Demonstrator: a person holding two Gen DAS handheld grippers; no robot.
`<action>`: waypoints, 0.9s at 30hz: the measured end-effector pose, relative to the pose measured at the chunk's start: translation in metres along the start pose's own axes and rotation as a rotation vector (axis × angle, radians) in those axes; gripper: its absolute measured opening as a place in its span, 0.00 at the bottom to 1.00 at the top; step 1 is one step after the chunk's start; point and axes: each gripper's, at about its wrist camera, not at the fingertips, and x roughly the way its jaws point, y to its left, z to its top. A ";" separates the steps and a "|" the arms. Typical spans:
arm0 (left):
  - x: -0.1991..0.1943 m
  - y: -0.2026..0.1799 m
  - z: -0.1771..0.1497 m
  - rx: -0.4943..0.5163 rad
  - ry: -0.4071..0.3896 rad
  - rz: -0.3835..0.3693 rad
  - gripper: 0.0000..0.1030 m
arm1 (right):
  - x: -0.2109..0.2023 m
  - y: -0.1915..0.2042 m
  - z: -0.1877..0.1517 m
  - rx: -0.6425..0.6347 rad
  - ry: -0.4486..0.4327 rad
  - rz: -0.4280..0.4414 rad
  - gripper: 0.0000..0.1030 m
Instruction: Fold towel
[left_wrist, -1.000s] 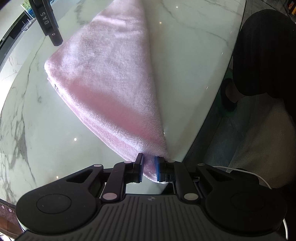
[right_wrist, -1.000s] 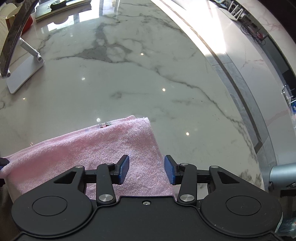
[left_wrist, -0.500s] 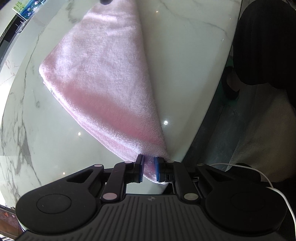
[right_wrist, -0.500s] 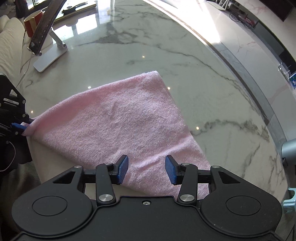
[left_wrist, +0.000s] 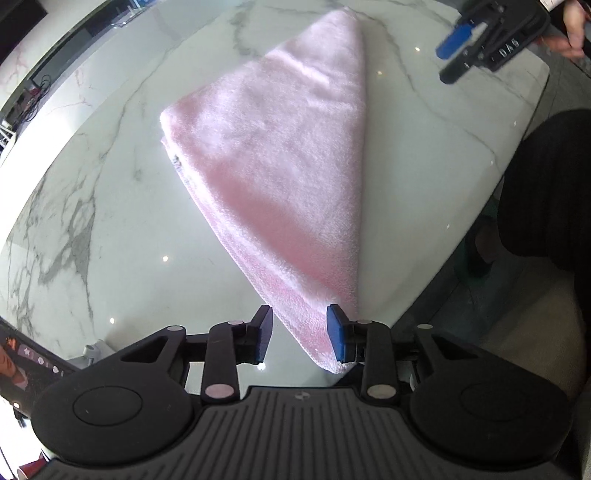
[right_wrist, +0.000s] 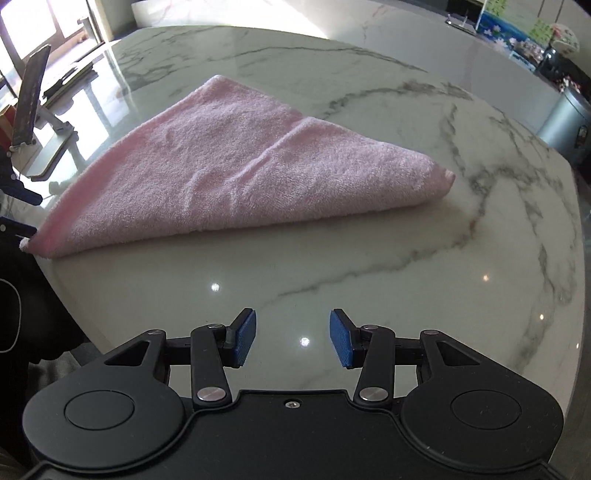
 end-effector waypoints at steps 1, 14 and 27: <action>-0.008 0.002 0.004 -0.070 -0.040 0.022 0.37 | -0.005 0.000 -0.006 0.060 -0.034 0.001 0.43; -0.024 -0.054 0.061 -0.239 -0.351 0.062 0.53 | -0.033 0.044 -0.050 0.287 -0.312 -0.102 0.65; 0.002 -0.072 0.030 -0.481 -0.354 0.082 0.53 | -0.034 0.063 -0.096 0.442 -0.510 -0.178 0.74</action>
